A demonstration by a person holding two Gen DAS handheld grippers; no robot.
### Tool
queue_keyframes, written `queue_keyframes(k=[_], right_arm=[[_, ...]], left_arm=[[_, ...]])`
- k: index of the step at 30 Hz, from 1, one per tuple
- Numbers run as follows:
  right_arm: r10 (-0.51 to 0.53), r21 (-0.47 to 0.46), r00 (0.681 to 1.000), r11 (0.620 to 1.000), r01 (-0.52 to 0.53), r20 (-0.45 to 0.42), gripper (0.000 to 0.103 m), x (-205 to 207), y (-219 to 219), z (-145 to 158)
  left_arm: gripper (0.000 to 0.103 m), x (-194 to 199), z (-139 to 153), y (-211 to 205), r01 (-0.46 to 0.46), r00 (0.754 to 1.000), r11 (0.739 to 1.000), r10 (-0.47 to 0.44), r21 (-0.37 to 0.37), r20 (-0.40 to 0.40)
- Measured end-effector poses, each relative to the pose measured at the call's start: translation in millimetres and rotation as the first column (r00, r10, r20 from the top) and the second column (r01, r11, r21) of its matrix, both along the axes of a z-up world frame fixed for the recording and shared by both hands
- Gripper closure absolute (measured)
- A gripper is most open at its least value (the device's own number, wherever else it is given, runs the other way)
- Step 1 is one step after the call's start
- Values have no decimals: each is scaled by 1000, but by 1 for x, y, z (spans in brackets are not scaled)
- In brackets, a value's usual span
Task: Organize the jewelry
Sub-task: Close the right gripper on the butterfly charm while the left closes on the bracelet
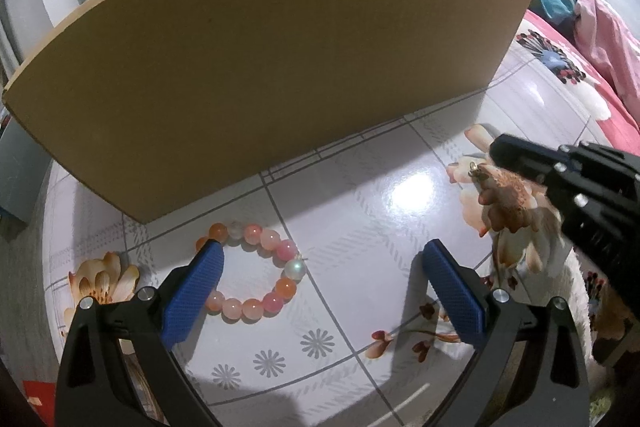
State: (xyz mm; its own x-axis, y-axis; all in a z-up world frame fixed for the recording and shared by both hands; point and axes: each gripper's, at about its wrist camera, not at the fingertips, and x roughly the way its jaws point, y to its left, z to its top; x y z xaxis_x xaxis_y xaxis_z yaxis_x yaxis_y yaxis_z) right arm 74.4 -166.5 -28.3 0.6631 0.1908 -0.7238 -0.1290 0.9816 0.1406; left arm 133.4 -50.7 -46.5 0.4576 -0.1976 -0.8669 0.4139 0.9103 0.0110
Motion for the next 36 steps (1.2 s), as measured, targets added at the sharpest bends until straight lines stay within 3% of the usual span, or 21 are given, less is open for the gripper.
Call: queue_keyframes(k=[6, 13, 19, 31, 36], right_arm=[[-21, 48, 1000, 999, 20, 16, 103, -7, -19, 7], [-26, 64, 999, 998, 25, 21, 103, -8, -14, 11], [-22, 70, 1000, 997, 21, 17, 103, -6, -11, 10], [-5, 92, 1000, 996, 3, 19, 103, -5, -14, 13], [24, 89, 1000, 996, -24, -7, 101, -3, -11, 8]], left_arm=[[6, -6, 6, 10, 23, 1000, 997, -22, -68, 9], [31, -23, 28, 33, 72, 994, 988, -60, -136, 90], [51, -30, 26, 32, 99, 993, 989, -92, -105, 76], [75, -16, 11, 31, 67, 997, 996, -65, -56, 46], [94, -12, 11, 35, 56, 997, 996, -52, -65, 60]])
